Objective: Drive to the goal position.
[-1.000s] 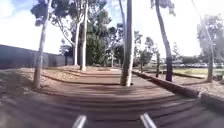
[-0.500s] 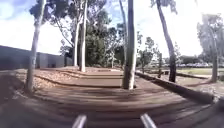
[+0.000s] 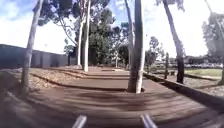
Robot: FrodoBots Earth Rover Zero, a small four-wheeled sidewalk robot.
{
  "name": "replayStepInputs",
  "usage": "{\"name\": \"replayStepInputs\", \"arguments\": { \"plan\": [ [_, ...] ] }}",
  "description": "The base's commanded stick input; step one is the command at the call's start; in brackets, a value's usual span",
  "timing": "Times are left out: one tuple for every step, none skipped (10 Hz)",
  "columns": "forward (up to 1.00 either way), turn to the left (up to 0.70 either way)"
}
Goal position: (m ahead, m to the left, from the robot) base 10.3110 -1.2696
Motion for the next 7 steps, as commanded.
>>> {"name": "replayStepInputs", "arguments": {
  "plan": [
    [0.7, 0.35],
    [0.7, 0.35],
    [0.7, 0.35],
    [0.7, 0.0],
    [0.7, 0.0],
    [0.7, 0.0],
    [0.7, 0.0]
  ]
}}
